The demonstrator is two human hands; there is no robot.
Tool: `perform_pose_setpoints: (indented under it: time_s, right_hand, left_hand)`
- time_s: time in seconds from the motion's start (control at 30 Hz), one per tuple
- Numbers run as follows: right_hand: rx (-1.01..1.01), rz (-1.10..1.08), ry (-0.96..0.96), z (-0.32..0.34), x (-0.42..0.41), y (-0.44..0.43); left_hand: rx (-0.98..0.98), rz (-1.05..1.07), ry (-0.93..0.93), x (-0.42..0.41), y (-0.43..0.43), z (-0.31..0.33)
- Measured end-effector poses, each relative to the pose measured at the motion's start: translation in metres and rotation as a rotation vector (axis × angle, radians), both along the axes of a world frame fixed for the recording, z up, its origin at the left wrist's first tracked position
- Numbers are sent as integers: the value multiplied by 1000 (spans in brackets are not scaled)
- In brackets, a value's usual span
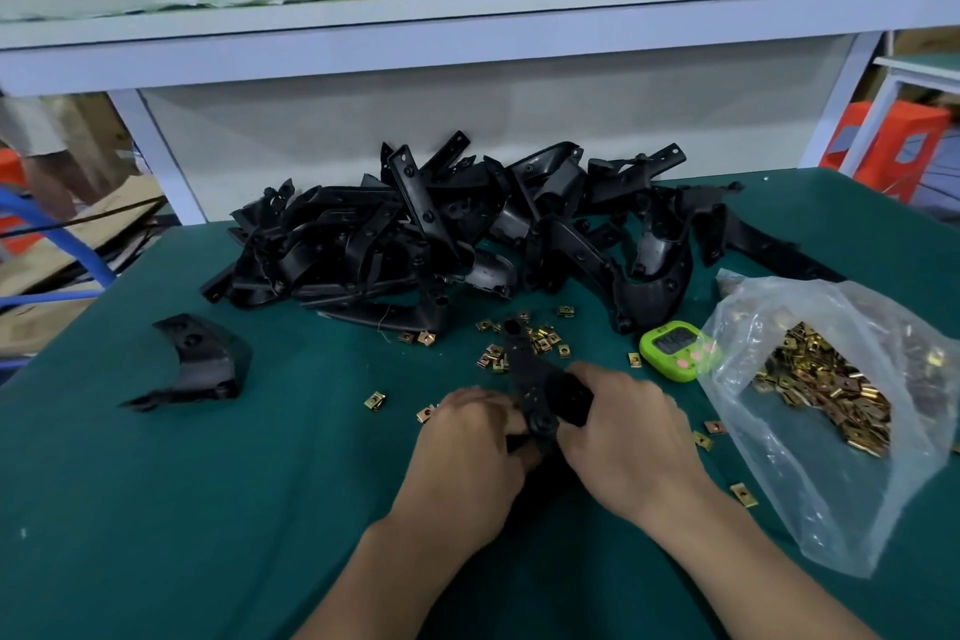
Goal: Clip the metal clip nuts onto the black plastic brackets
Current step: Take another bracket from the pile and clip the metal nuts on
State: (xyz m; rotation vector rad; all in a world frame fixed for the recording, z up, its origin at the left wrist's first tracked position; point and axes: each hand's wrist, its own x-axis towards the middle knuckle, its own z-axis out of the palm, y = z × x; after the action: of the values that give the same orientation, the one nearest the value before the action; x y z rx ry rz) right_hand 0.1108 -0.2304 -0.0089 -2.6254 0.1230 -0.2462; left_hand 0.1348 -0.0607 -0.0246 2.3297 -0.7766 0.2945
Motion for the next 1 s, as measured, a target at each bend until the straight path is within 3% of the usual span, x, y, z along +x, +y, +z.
perform_pose_setpoints:
  time_s: [0.13,0.23,0.3,0.4,0.43,0.67,0.87,1.0]
  right_hand:
    - [10,34,23,2,1,-2]
    - [17,129,96,6,1,-5]
    - [-6,144,111,7,2,-6]
    - [-1,120,89,5,3,-6]
    - [7,108,88,4,4,-6]
    - [94,48,8,6,0,-2]
    - [53,5,-101,6,-2,-1]
    - [19,-16,-104,4,0,-2]
  left_hand:
    - [-6,95,-173,-2,-10,6]
    - [-2,137,-108,-4,-9,2]
    - [99,106,-6,-2,-8,-2]
    - [421,-19,-121,-1,-7,-2]
    - [438,-36,-112,-1,-7,-2]
    - [-202,75,63,-2,-4,4]
    - [-552,149,269,0,-1,7]
    - [-643,210,368,5,0,8]
